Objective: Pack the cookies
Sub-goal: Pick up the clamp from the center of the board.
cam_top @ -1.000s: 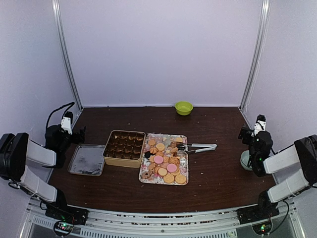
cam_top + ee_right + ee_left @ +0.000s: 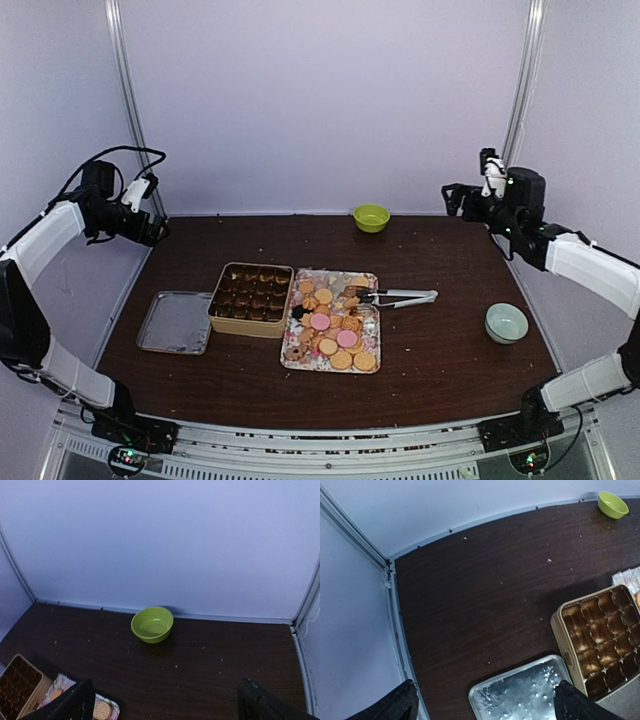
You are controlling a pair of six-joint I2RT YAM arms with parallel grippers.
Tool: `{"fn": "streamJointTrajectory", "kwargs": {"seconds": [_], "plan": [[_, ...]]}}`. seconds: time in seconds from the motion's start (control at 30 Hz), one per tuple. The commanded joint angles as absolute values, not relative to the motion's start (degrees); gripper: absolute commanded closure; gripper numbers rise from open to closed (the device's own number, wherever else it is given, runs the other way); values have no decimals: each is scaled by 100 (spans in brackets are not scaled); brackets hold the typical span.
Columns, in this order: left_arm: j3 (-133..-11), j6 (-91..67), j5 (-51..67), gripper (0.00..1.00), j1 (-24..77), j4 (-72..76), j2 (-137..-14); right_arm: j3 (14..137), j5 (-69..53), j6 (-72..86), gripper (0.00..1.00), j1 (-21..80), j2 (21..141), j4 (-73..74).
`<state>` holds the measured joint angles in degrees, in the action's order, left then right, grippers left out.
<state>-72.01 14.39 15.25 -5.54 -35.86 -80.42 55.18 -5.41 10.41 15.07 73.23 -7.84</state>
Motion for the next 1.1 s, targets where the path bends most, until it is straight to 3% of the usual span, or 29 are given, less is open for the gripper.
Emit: {"fn": "streamJointTrajectory", "kwargs": {"seconds": [0.0,0.37,0.6,1.07], "plan": [[-7240,1957,1806,3,-588,-4510,-7656,5960,-843,-102,2,2375,7894,904],[-6841,2897,1960,2,-579,-5606,-6730,6836,-915,-1674,0,3653,9327,1636],[-6787,3032,2039,2,-570,-6024,-6435,7335,-1562,-2148,18,3744,9824,1974],[-6987,3022,2057,2,-434,-6253,-6308,7723,-1698,-2800,30,3823,10660,2152]]}}
